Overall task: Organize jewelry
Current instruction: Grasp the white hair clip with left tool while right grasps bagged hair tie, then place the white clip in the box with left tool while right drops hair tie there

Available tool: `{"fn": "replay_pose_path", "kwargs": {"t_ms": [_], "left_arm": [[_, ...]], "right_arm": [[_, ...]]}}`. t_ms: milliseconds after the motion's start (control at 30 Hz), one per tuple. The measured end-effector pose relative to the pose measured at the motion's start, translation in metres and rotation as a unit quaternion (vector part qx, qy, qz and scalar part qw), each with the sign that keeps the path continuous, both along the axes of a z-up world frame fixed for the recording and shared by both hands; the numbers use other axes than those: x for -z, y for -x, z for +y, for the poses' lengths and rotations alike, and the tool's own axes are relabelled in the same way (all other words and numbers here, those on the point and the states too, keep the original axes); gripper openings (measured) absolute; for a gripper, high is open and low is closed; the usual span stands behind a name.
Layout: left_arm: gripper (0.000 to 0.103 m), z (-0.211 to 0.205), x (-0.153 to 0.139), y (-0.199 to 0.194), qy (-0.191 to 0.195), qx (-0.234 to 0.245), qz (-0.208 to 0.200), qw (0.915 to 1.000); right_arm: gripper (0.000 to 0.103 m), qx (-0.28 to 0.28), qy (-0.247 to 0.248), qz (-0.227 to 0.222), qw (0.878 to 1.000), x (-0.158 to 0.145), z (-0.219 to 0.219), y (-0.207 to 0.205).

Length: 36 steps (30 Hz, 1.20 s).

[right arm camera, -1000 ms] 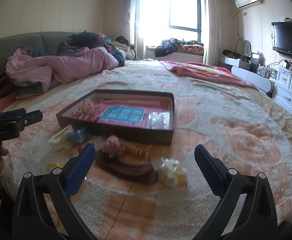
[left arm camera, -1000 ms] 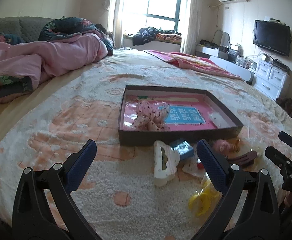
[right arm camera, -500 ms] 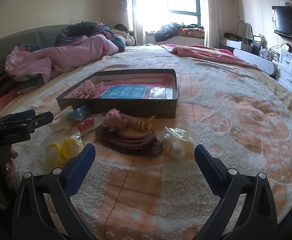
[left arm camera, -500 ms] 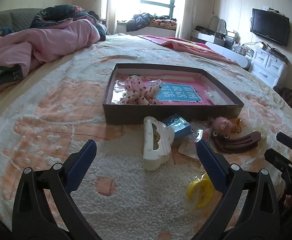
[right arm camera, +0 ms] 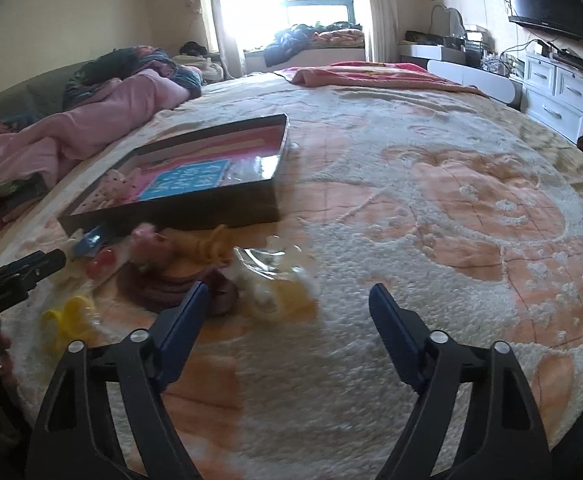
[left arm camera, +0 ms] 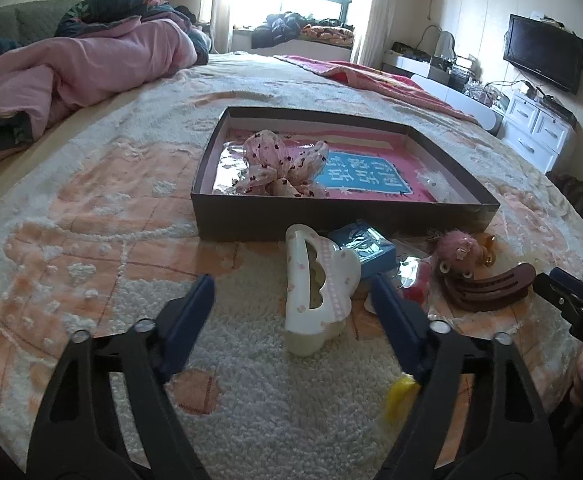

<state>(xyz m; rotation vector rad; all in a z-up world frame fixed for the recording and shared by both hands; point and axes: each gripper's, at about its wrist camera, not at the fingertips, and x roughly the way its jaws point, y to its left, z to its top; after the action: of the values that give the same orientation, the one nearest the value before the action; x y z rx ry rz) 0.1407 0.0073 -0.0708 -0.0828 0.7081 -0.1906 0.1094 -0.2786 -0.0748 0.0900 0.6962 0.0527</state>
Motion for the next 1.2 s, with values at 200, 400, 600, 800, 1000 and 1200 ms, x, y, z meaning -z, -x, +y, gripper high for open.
{"fn": "replay_pose_path", "kwargs": {"t_ms": [200, 400, 600, 800, 1000, 1200], "left_arm": [[0.048, -0.004, 0.003, -0.006, 0.002, 0.009, 0.008, 0.9999], [0.034, -0.007, 0.006, -0.014, 0.011, 0.015, 0.015, 0.9997], [0.029, -0.008, 0.005, -0.013, 0.016, 0.019, 0.017, 0.9996], [0.029, -0.001, 0.001, -0.010, 0.023, 0.009, 0.017, 0.9996], [0.029, 0.013, -0.006, -0.007, 0.026, -0.011, 0.010, 0.9996], [0.029, 0.027, -0.014, -0.008, 0.030, -0.027, 0.000, 0.9992]], "right_arm": [[0.066, -0.003, -0.001, -0.001, 1.000, 0.004, -0.006, -0.012], [0.059, -0.032, -0.007, 0.002, 0.999, 0.006, -0.004, -0.027], [0.037, -0.063, -0.005, 0.001, 0.998, 0.005, 0.004, -0.032], [0.037, -0.055, 0.000, -0.010, 0.998, 0.001, 0.000, -0.028], [0.037, -0.046, 0.004, -0.020, 0.999, -0.007, -0.005, -0.026], [0.037, -0.059, 0.004, -0.035, 0.998, -0.023, 0.002, -0.029]]}}
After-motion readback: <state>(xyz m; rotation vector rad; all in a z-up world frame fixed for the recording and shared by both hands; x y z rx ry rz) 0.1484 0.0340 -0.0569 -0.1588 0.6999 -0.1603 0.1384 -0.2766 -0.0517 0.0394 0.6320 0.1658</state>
